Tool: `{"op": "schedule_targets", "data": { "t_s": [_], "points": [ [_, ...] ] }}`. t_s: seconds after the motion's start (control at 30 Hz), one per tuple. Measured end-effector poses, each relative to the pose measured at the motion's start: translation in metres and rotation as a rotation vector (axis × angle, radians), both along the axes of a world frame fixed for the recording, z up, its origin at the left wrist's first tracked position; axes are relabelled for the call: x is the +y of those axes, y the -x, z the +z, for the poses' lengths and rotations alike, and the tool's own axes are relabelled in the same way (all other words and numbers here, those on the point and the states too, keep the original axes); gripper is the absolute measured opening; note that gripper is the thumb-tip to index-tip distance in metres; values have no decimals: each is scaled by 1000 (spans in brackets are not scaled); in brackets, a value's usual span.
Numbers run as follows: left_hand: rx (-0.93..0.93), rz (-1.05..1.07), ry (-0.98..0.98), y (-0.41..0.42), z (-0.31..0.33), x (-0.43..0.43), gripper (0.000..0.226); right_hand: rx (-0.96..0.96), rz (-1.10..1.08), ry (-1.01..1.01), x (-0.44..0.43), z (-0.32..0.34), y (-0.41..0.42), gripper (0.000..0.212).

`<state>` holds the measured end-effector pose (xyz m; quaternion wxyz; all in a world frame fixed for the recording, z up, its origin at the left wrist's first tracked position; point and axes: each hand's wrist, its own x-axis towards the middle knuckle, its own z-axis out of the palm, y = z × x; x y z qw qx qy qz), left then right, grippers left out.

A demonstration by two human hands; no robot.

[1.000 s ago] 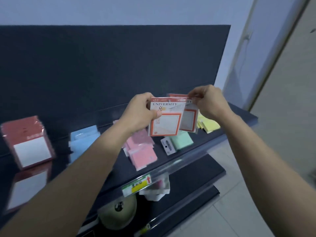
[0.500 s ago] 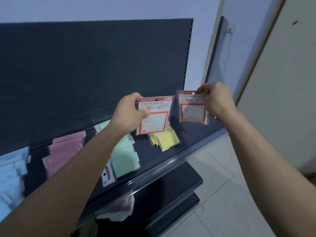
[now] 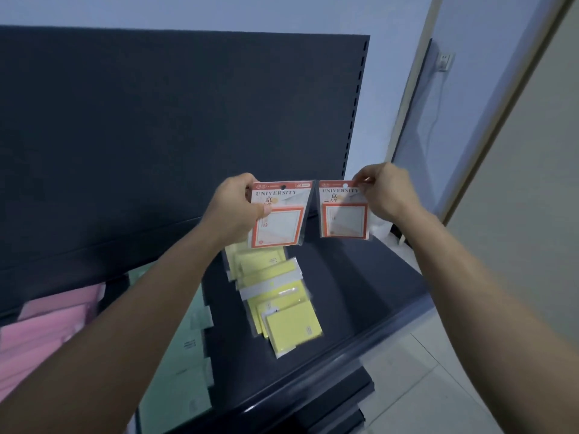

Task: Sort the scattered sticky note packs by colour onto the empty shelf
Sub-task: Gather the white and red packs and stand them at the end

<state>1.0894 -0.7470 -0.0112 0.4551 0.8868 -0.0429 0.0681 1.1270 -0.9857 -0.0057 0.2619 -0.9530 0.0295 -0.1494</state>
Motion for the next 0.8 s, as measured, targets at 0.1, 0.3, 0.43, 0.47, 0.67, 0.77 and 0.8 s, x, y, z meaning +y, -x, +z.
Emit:
{"op": "schedule_targets", "data": {
  "t_s": [0.1,0.3,0.43,0.47,0.67,0.77,0.8],
  "points": [
    [-17,33,-17,-16,-3,1,14,20,53,39,1,-11,-30,28],
    [31,151,1,-37,-16,-8,12,81,202,93,2,-46,-91,26],
    [62,217,-19,-43,-26,-22,13,105,310,123,-2,-60,-123,28],
    [69,233,-18,-45,-27,-27,13,107,334,132,-4,-62,-130,29],
    [92,314,-63,-54,-32,-60,11,51,447,236,-10,-71,-156,29],
    [128,348,-73,-57,-35,-73,12,38,524,226,-11,-75,-162,28],
    [141,352,-60,-58,-37,-77,13,30,542,227,-11,-76,-164,29]
  ]
}}
